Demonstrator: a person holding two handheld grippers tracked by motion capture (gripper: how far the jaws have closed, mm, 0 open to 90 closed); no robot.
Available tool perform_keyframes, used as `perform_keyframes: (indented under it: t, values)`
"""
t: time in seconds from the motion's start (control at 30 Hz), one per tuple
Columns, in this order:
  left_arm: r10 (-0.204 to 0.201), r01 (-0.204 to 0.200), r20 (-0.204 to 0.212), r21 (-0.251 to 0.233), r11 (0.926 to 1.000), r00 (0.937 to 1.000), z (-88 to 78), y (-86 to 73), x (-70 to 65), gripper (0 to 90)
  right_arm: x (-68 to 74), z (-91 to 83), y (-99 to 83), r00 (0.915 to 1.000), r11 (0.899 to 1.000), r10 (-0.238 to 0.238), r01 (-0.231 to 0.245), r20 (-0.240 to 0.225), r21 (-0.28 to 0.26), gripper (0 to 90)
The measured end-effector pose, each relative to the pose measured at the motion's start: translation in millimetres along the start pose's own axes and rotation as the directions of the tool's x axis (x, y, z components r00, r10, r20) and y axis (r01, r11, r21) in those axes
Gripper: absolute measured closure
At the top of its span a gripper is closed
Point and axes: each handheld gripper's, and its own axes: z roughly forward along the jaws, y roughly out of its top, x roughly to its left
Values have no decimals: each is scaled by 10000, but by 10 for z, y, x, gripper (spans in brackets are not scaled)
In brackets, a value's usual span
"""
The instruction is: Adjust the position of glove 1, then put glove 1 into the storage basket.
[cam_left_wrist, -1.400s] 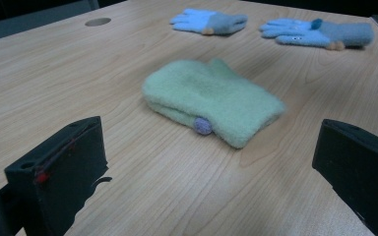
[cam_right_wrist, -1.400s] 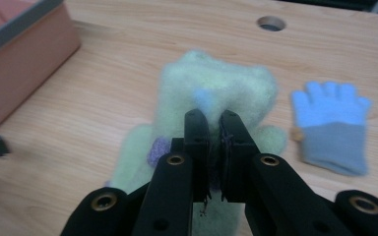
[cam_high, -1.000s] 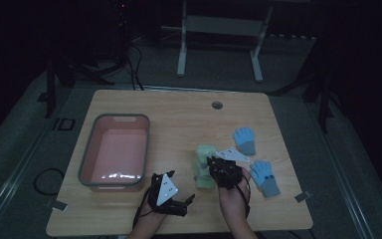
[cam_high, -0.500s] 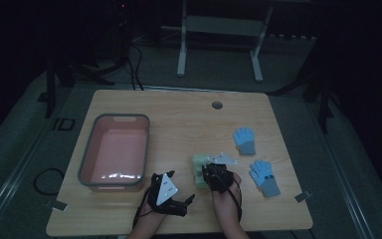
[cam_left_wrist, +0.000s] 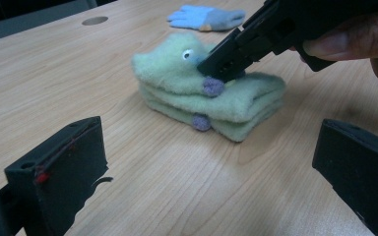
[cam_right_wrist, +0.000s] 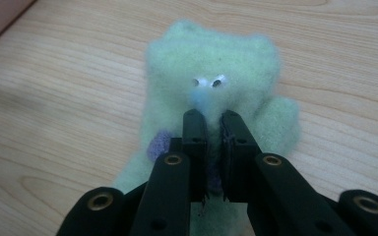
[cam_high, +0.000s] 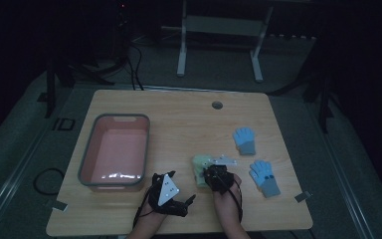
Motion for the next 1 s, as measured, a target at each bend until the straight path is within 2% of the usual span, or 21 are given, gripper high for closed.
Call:
perform_keyframes:
  t: [0.07, 0.13, 0.2, 0.3, 0.37, 0.43, 0.47, 0.53, 0.6, 0.67, 0.7, 0.73, 0.77, 0.83, 0.87, 0.9, 0.93, 0.97, 1.0]
  values:
    - [6, -6, 6, -25, 10000, 10000, 0, 0, 4, 1, -29, 5, 3, 9999, 10000, -97, 97, -111, 11, 822]
    - [-101, 101, -10, -76, 9999, 9999, -2, -2, 15, 1, -70, 13, 13, 9989, 9992, -403, 402, -220, -43, 815]
    - [-210, 209, -34, -143, 9997, 9998, -6, -5, 31, 1, -110, 11, 24, 9964, 9979, -645, 640, -556, -100, 783]
    - [-334, 331, -131, -193, 9993, 9994, -1, -5, 43, 1, -155, -51, 55, 9924, 9954, -930, 909, -801, -299, 684]
    - [-421, 424, 237, -127, 9990, 9988, 3, -2, 57, 1, -201, -115, 91, 9880, 9941, -1017, 966, -1159, -489, 584]
    - [-363, 343, 663, 310, 9989, 9971, 26, 9, 64, 1, -260, -169, 133, 9780, 9915, -1189, 1078, -1713, -728, 439]
    - [-118, 87, 553, 572, 9983, 9984, 44, 16, 49, 1, -297, -186, 154, 9658, 9887, -1384, 1220, -2192, -865, 352]
    - [424, -458, 352, 1029, 9936, 9985, 70, 24, 14, 1, -356, -214, 185, 9509, 9834, -1767, 1594, -2542, -872, 275]
    - [465, -528, 499, 1350, 9894, 9977, 84, 29, -4, 1, -425, -236, 210, 9382, 9805, -1916, 1696, -2881, -997, 172]
    - [519, -618, 677, 1537, 9862, 9964, 98, 40, -11, 1, -485, -253, 228, 9342, 9760, -2128, 1894, -2863, -1076, 147]
    - [752, -884, 735, 1969, 9764, 9945, 117, 66, -25, 2, -521, -259, 236, 9298, 9749, -2163, 1892, -2977, -1175, 140]
    - [815, -940, 707, 1983, 9756, 9942, 119, 71, -32, 2, -588, -251, 252, 9160, 9738, -2221, 1915, -3342, -1223, 138]
    - [810, -954, 789, 1998, 9752, 9936, 119, 82, -39, 2, -607, -243, 260, 9107, 9724, -2300, 2006, -3431, -1194, 135]
    - [439, -665, 1100, 2106, 9753, 9930, 122, 140, -46, 1, -658, -237, 276, 9097, 9658, -2552, 2237, -3275, -1311, 135]
    - [358, -617, 1333, 1954, 9788, 9904, 117, 163, -45, 1, -704, -242, 295, 9001, 9648, -2580, 2207, -3510, -1433, 123]
    - [404, -650, 1295, 1920, 9792, 9908, 114, 182, -48, 1, -729, -253, 309, 8984, 9656, -2539, 2141, -3583, -1474, 124]
    - [450, -730, 1512, 1852, 9800, 9875, 114, 211, -49, 1, -744, -262, 323, 9001, 9660, -2528, 2145, -3549, -1441, 125]
    - [265, -616, 1891, 1822, 9813, 9816, 124, 235, -45, 1, -765, -277, 347, 9031, 9660, -2543, 2196, -3461, -1367, 130]
    - [106, -497, 2070, 1842, 9816, 9783, 137, 255, -43, 1, -778, -288, 368, 9031, 9658, -2561, 2237, -3447, -1313, 135]
